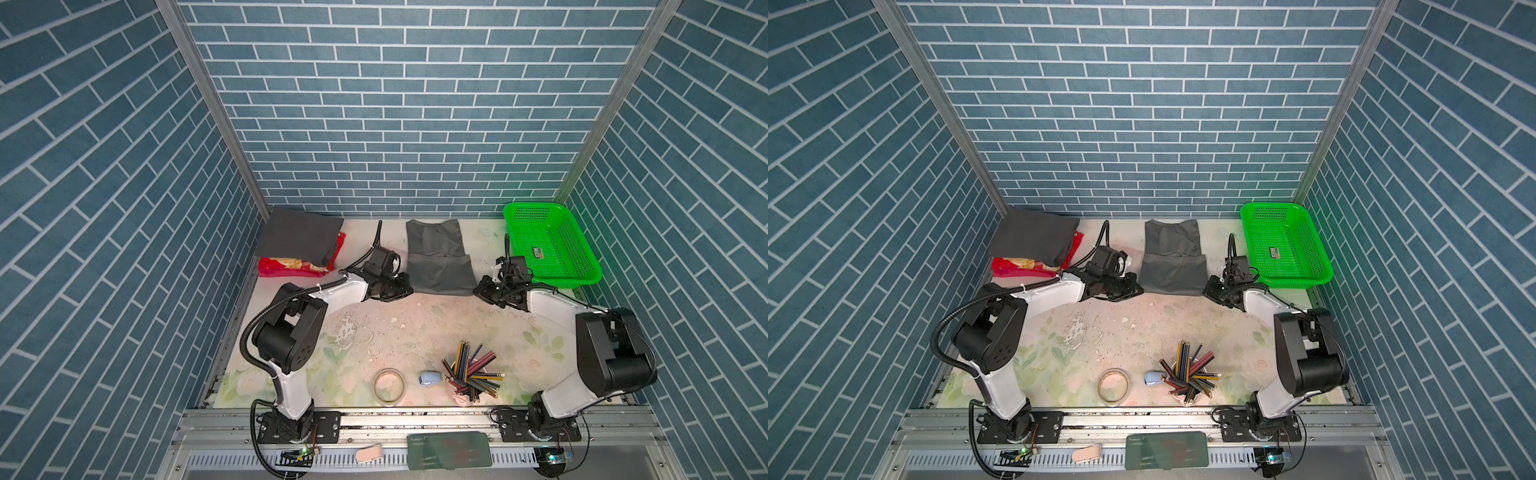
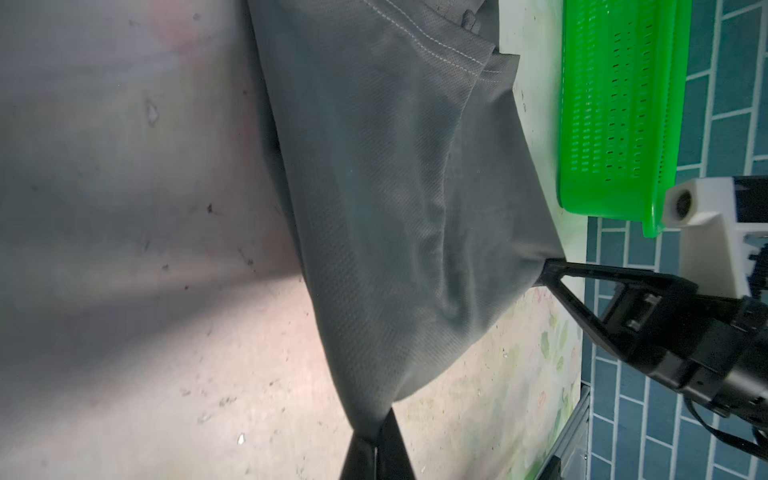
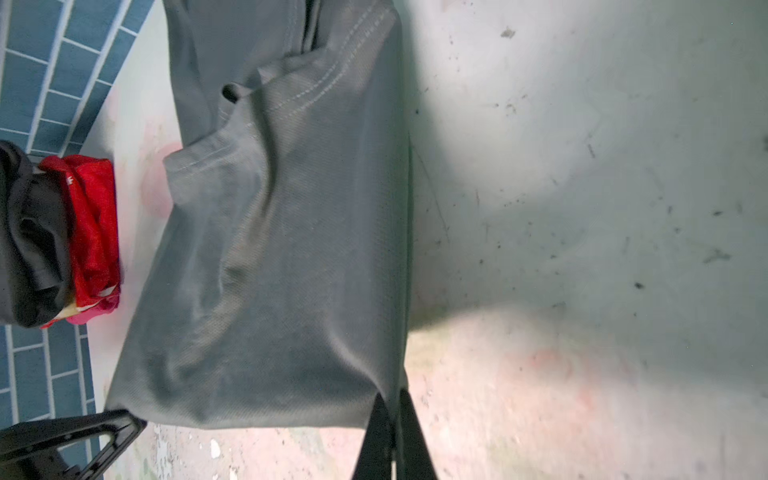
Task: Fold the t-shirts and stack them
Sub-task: 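Grasp the near corners of the folded grey shirt with both grippers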
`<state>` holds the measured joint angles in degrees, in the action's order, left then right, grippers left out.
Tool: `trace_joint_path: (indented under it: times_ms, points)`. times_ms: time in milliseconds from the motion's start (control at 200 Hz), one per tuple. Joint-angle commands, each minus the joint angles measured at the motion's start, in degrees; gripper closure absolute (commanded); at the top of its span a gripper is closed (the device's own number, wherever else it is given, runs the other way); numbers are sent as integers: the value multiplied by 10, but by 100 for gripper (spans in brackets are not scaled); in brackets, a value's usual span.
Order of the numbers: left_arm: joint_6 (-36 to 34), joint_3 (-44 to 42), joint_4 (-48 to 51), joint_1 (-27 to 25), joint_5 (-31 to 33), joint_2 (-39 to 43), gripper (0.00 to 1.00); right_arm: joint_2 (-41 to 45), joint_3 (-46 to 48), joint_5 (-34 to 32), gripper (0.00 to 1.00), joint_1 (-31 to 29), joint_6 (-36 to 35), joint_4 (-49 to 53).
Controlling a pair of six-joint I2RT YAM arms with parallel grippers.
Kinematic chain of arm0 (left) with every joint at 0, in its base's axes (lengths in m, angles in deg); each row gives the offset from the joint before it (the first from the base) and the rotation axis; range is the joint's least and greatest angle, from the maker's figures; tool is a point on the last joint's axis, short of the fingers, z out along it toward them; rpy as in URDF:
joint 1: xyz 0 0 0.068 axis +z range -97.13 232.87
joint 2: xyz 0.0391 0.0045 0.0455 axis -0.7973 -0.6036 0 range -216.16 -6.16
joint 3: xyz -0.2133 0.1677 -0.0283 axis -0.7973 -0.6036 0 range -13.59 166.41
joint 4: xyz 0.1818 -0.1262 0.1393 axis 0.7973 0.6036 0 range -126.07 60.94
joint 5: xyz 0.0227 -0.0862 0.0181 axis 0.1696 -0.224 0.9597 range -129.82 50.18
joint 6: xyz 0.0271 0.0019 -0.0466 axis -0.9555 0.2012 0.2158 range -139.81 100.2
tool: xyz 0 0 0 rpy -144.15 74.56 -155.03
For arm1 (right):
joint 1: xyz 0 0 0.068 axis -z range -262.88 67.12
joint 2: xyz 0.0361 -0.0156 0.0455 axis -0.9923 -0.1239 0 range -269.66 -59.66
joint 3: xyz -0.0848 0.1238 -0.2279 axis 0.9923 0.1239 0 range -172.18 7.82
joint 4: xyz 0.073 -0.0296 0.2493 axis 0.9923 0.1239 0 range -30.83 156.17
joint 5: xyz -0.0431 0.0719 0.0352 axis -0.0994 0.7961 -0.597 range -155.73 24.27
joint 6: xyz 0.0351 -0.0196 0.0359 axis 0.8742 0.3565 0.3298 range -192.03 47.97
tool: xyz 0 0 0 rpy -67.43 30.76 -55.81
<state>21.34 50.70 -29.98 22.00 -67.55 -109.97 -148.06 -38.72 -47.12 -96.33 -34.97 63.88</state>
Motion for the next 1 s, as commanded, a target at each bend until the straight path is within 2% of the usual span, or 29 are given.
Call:
trace_joint_path:
  times_ms: [0, 220, 520, 705, 995]
  points:
    - [4, -38, 2, 2, 3, 36, 100, 52, 27, -24, 100, -15, -3, 39]
    - [25, -95, 15, 3, 13, 143, 100, 140, 36, -47, 100, -51, -8, 101]
    - [55, -98, 52, 6, 7, 248, 100, 211, -11, -44, 100, -80, -6, 155]
    - [46, -73, 61, 42, -9, 226, 100, 176, -70, -38, 100, -80, -22, 155]
    - [26, 20, 60, 78, -33, 123, 100, 43, -164, 5, 100, -65, -37, 128]
